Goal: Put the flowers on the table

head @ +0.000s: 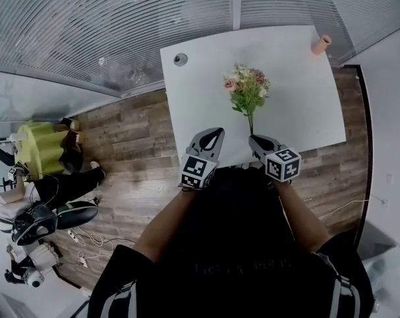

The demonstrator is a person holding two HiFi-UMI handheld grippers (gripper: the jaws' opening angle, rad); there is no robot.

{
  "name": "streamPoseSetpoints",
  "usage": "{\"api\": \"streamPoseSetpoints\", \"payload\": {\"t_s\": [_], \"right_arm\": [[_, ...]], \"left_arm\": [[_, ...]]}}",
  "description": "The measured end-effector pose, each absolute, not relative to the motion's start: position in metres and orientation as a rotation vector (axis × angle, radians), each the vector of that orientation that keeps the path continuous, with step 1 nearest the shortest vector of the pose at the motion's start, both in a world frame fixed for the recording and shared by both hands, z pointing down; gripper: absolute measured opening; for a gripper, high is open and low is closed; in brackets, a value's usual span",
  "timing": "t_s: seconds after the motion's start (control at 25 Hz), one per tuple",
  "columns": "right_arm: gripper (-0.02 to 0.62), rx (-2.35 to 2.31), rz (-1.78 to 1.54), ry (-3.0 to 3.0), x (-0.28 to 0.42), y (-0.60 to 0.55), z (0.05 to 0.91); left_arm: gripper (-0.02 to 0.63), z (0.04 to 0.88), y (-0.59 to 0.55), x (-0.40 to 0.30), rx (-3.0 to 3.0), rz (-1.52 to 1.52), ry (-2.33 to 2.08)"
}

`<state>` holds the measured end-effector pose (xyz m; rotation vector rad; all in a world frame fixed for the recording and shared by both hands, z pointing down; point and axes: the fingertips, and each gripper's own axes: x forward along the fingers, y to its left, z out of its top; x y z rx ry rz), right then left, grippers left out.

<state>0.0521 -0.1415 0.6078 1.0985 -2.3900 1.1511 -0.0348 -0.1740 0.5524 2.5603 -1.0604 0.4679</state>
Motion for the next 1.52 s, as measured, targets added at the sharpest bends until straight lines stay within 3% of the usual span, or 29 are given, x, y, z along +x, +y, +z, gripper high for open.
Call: {"api": "streamPoseSetpoints", "payload": {"t_s": [1.52], "right_arm": [[0.034, 1.064, 1.285, -2.136, 0.055, -0.132, 0.710]], "left_arm": [[0.018, 0.608, -0.153, -0.025, 2.382, 0.539, -0.976]]}}
